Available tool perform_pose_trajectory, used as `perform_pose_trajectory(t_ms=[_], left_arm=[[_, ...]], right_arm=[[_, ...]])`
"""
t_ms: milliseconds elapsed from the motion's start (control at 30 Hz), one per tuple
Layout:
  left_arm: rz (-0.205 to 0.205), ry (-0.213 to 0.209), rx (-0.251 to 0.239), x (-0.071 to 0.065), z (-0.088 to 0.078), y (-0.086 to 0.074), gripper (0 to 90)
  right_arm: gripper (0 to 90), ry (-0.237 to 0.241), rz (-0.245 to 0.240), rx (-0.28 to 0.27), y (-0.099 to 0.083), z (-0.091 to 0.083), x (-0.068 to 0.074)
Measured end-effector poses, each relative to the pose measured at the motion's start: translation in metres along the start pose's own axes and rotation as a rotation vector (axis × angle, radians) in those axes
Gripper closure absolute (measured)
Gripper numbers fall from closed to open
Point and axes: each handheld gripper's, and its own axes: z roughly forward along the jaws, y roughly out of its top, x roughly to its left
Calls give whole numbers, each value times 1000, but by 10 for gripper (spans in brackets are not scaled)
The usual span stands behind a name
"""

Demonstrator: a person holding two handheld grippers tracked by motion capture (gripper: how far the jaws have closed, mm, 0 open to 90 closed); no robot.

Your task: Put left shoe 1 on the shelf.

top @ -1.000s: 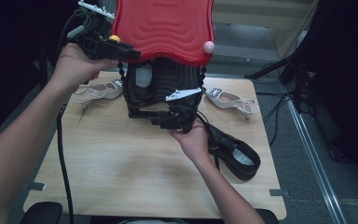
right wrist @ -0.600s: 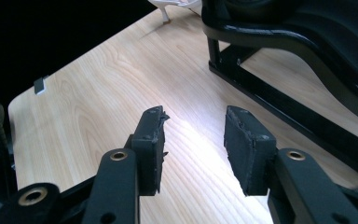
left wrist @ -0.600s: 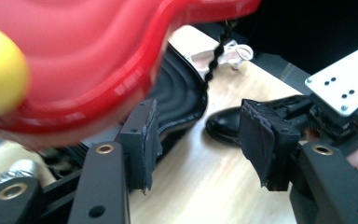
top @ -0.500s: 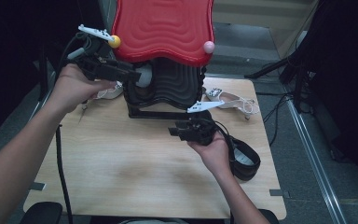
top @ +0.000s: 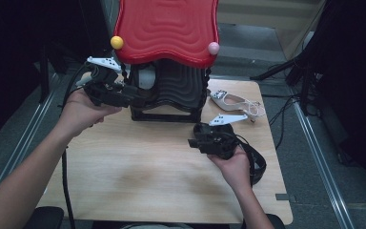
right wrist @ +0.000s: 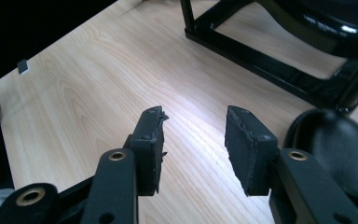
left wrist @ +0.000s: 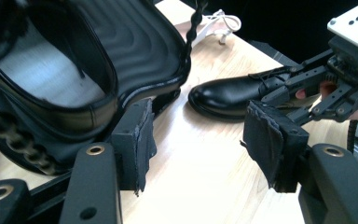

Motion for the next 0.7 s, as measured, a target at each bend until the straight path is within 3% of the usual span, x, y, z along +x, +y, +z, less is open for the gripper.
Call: perform_pose_trajectory(t_ms=[300,533,633,700], left_arm=[[-5,-9,12,0,13,-21,430],[-9,-24,30,-4,33,-45,432],[-7,-4,52,-7,42,-57,432],[-23,-29,51,-8,49,-66,432]], right_arm=[[570,-20,13,26,-15,-4,-7],[571,-36,30,49,-28,-13,-14],[572,-40,37,52,-34,-17,-18],[574,-45,49,51,-37,-21,-21]])
